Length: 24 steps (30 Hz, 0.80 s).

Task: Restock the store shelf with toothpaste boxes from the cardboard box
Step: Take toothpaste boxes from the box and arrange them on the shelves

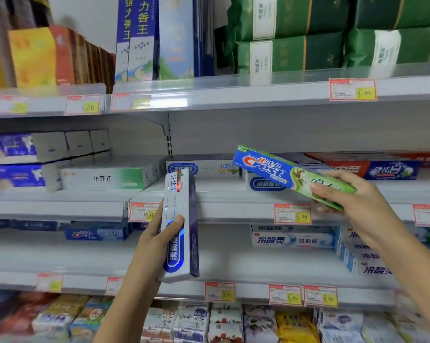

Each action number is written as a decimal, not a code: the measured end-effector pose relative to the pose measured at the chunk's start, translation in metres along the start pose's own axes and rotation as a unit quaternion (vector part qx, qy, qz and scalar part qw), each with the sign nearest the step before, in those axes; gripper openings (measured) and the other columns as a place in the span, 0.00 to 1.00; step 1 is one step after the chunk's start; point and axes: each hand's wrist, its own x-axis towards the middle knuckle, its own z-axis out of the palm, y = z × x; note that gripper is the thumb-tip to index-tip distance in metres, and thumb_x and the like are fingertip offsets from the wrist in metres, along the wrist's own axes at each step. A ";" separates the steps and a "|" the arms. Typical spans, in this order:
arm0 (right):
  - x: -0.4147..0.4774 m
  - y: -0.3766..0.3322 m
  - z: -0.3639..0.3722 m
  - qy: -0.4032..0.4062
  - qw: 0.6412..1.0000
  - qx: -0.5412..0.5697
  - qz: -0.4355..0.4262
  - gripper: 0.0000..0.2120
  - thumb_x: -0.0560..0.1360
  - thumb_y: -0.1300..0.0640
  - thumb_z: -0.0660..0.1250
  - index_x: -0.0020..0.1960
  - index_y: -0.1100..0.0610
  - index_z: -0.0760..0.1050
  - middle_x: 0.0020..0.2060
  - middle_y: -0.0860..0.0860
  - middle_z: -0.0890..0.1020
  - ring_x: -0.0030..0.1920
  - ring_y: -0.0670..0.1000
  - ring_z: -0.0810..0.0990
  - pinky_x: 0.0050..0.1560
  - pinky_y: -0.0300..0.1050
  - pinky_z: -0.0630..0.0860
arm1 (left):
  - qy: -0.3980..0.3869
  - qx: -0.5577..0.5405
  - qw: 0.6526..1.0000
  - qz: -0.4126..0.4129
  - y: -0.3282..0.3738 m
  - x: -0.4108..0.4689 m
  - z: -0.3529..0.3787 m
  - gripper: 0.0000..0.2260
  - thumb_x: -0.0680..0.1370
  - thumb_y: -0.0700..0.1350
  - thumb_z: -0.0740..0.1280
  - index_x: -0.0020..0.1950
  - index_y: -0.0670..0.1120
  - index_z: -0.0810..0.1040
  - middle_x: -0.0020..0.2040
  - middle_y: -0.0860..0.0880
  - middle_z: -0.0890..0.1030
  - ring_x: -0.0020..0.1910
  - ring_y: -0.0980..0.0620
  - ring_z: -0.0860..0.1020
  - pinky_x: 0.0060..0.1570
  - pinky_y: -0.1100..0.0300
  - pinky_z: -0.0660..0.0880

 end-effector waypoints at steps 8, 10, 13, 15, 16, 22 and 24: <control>-0.020 0.005 -0.006 -0.102 0.993 -0.052 -0.009 0.13 0.67 0.60 0.72 0.51 0.53 0.79 0.44 0.49 0.83 0.36 0.45 0.83 0.32 0.35 0.79 | 0.036 0.028 0.999 0.019 -0.009 -0.012 -0.021 0.21 0.72 0.43 0.69 0.65 0.53 0.73 0.50 0.48 0.84 0.36 0.52 0.83 0.32 0.61 0.79; -0.031 0.010 -0.003 -0.146 0.985 -0.088 0.005 0.14 0.66 0.60 0.73 0.50 0.53 0.79 0.44 0.48 0.84 0.37 0.46 0.83 0.34 0.36 0.79 | 0.045 0.065 0.997 0.016 -0.018 -0.022 -0.034 0.18 0.71 0.43 0.70 0.60 0.53 0.75 0.46 0.51 0.85 0.35 0.51 0.83 0.31 0.60 0.79; -0.047 0.029 0.008 -0.189 0.975 -0.116 0.028 0.15 0.63 0.60 0.74 0.50 0.54 0.79 0.43 0.48 0.85 0.39 0.47 0.84 0.34 0.37 0.80 | 0.073 0.086 0.994 -0.013 -0.038 -0.040 -0.061 0.10 0.73 0.41 0.69 0.52 0.50 0.76 0.42 0.47 0.85 0.31 0.49 0.82 0.29 0.59 0.78; -0.053 0.048 0.020 -0.189 0.971 -0.137 0.052 0.13 0.66 0.62 0.75 0.48 0.52 0.79 0.42 0.47 0.84 0.36 0.43 0.83 0.32 0.32 0.77 | 0.091 0.094 0.990 -0.043 -0.052 -0.049 -0.078 0.10 0.73 0.40 0.70 0.53 0.47 0.75 0.42 0.44 0.84 0.32 0.48 0.82 0.30 0.57 0.78; -0.055 0.059 0.028 -0.187 0.969 -0.152 0.058 0.12 0.67 0.62 0.75 0.47 0.50 0.79 0.42 0.46 0.83 0.35 0.41 0.82 0.32 0.29 0.74 | 0.098 0.095 0.989 -0.055 -0.057 -0.053 -0.084 0.10 0.73 0.40 0.70 0.53 0.46 0.75 0.43 0.44 0.84 0.33 0.47 0.82 0.32 0.56 0.79; -0.044 0.123 0.080 -0.144 0.963 -0.202 0.102 0.12 0.69 0.55 0.75 0.51 0.50 0.77 0.46 0.44 0.81 0.45 0.45 0.80 0.41 0.42 0.77 | 0.137 0.070 0.979 -0.135 -0.077 -0.043 -0.121 0.05 0.76 0.41 0.68 0.49 0.42 0.75 0.45 0.39 0.82 0.31 0.49 0.81 0.33 0.59 0.78; -0.035 0.135 0.102 -0.136 0.968 -0.162 0.133 0.14 0.69 0.58 0.75 0.53 0.53 0.78 0.49 0.50 0.81 0.47 0.51 0.82 0.46 0.51 0.81 | 0.155 0.056 0.972 -0.168 -0.079 -0.032 -0.138 0.05 0.78 0.40 0.64 0.51 0.40 0.74 0.48 0.36 0.81 0.26 0.51 0.80 0.28 0.61 0.76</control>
